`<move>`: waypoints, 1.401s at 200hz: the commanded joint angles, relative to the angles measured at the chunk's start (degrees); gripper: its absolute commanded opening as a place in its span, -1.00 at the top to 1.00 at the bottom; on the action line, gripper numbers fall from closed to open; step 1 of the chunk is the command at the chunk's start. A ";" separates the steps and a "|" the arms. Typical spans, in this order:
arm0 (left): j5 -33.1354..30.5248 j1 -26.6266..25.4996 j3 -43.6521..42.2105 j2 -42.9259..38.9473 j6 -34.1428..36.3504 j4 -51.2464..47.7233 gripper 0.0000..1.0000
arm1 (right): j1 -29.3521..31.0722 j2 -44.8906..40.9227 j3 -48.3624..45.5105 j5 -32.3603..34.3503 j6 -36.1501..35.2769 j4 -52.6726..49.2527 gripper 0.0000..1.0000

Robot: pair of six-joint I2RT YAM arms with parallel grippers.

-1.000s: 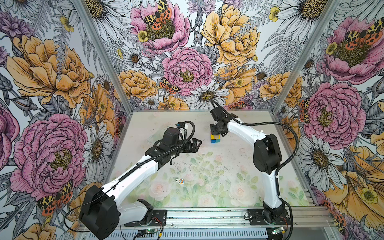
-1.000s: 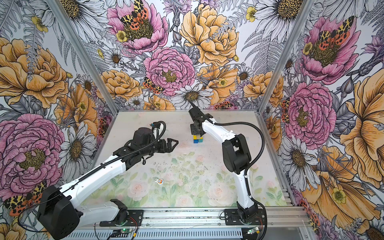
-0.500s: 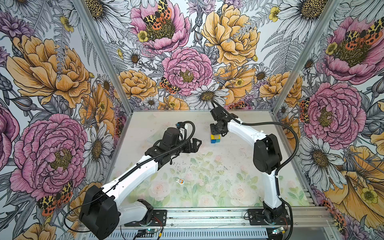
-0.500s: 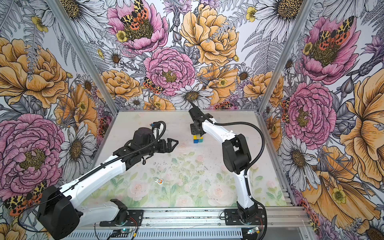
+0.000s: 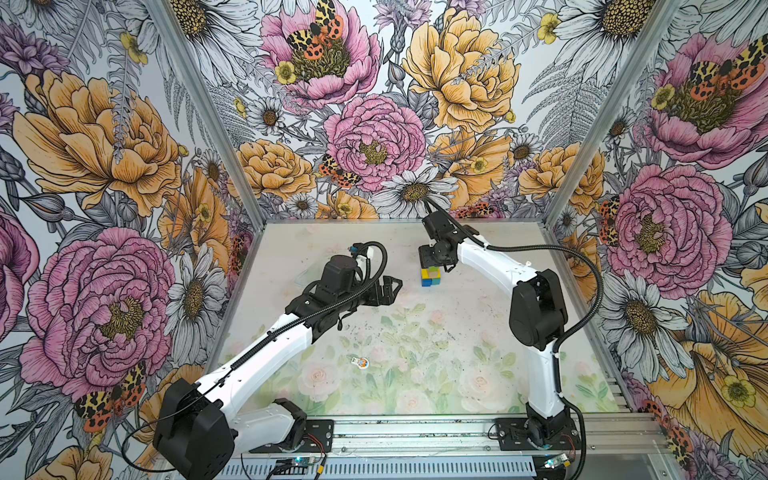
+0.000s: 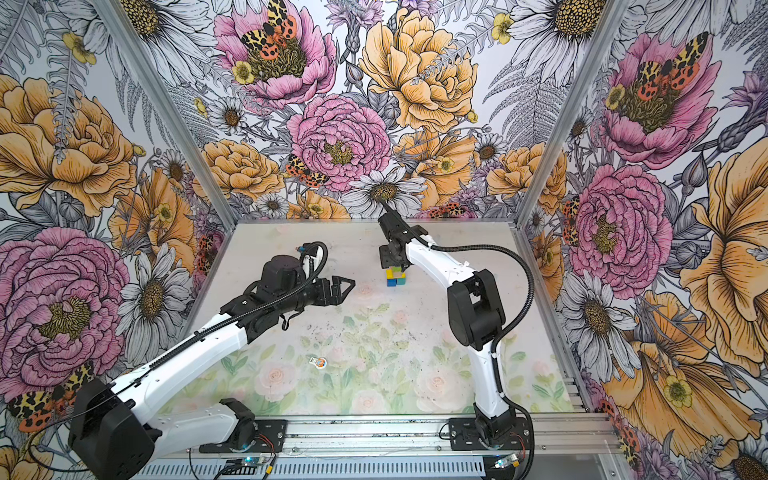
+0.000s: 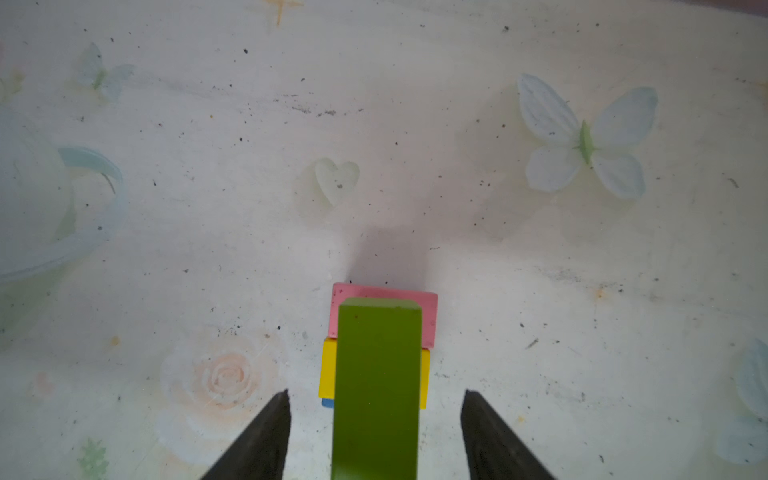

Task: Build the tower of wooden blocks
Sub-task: 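Open the right gripper and lift it off the lime-green block, then move the left gripper over the blue G cube while the right gripper withdraws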

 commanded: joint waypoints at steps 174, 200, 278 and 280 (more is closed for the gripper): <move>-22.85 -13.44 -21.55 -34.88 -18.63 -14.93 -0.98 | 14.02 -36.88 -32.42 -0.95 7.81 6.57 -0.38; -26.82 -13.51 -24.27 -36.33 -22.18 -17.09 -0.98 | 14.46 -40.37 -37.54 -1.68 9.56 8.25 -0.37; -25.22 1.17 -19.31 -18.73 -18.42 -16.96 -0.97 | 14.39 -39.07 -36.53 -2.71 6.03 9.34 -0.42; -25.11 1.66 -19.14 -18.04 -18.13 -16.80 -0.97 | 14.39 -39.01 -36.44 -2.72 5.97 9.42 -0.42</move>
